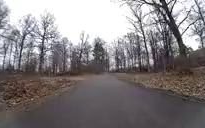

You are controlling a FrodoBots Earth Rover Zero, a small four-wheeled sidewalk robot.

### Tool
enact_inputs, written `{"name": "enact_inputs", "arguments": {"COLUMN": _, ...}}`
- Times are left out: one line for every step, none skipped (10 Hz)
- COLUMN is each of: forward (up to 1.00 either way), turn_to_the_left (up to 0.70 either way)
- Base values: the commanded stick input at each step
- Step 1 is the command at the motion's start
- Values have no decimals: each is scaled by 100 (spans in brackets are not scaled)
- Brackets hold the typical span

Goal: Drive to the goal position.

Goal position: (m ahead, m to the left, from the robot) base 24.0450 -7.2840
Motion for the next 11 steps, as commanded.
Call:
{"name": "enact_inputs", "arguments": {"forward": 100, "turn_to_the_left": 0}}
{"name": "enact_inputs", "arguments": {"forward": 100, "turn_to_the_left": 0}}
{"name": "enact_inputs", "arguments": {"forward": 100, "turn_to_the_left": 0}}
{"name": "enact_inputs", "arguments": {"forward": 100, "turn_to_the_left": 0}}
{"name": "enact_inputs", "arguments": {"forward": 100, "turn_to_the_left": 0}}
{"name": "enact_inputs", "arguments": {"forward": 100, "turn_to_the_left": 0}}
{"name": "enact_inputs", "arguments": {"forward": 100, "turn_to_the_left": 0}}
{"name": "enact_inputs", "arguments": {"forward": 100, "turn_to_the_left": 0}}
{"name": "enact_inputs", "arguments": {"forward": 100, "turn_to_the_left": 0}}
{"name": "enact_inputs", "arguments": {"forward": 100, "turn_to_the_left": 0}}
{"name": "enact_inputs", "arguments": {"forward": 100, "turn_to_the_left": 0}}
